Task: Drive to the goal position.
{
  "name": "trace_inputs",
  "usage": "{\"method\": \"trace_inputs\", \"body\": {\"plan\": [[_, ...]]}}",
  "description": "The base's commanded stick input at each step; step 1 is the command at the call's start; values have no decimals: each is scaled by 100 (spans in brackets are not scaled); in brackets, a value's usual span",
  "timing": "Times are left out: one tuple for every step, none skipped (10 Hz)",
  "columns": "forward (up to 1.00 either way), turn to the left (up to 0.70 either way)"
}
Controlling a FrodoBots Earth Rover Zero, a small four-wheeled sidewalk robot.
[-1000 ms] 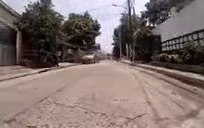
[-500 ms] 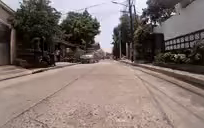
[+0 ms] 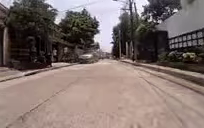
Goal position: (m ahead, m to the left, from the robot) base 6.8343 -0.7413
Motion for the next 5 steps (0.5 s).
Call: {"method": "trace_inputs", "body": {"plan": [[100,2],[100,2],[100,2],[100,2],[100,0]]}}
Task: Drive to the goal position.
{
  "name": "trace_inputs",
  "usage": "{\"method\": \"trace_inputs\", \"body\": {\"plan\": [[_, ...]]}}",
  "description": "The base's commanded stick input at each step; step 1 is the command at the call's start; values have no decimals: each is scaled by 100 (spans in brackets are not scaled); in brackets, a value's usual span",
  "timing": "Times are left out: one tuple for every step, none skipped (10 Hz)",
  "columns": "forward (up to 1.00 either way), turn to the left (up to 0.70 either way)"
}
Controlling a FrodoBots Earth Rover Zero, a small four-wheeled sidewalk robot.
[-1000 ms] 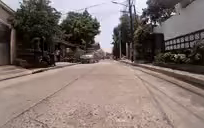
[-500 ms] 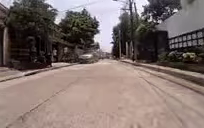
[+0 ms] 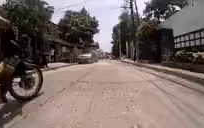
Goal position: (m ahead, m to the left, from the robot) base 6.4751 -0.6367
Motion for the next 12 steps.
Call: {"method": "trace_inputs", "body": {"plan": [[100,0],[100,0],[100,1],[100,2],[100,2],[100,1],[100,-26],[100,-33],[100,-36],[100,-38],[100,-35],[100,-22]]}}
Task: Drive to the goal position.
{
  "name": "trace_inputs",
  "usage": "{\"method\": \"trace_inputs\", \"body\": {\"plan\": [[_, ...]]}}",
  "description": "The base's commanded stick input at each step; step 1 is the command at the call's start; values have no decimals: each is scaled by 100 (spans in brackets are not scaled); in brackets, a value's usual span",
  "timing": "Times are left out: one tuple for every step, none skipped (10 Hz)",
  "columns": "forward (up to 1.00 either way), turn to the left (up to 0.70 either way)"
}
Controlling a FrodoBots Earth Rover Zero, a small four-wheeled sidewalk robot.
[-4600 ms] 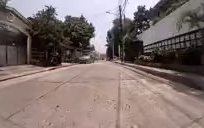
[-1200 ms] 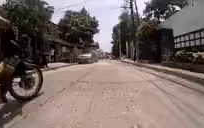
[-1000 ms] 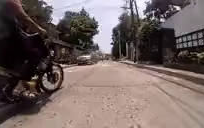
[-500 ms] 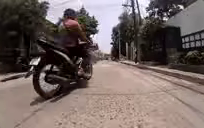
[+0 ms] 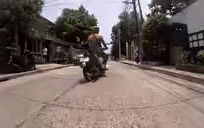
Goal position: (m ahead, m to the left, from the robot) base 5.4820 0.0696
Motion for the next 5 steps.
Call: {"method": "trace_inputs", "body": {"plan": [[100,0],[100,0],[100,0],[100,0],[100,0]]}}
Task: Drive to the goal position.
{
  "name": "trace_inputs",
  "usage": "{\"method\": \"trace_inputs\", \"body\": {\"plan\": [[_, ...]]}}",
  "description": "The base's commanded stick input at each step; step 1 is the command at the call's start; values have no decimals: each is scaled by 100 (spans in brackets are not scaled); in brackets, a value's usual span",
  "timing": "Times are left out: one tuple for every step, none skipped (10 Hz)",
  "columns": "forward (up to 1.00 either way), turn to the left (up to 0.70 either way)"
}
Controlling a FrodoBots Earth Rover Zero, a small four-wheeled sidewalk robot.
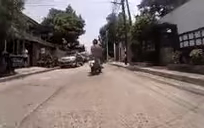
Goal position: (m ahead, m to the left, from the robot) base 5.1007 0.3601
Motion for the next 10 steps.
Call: {"method": "trace_inputs", "body": {"plan": [[100,0],[100,0],[100,0],[100,0],[100,0],[100,0],[100,0],[100,0],[100,0],[100,0]]}}
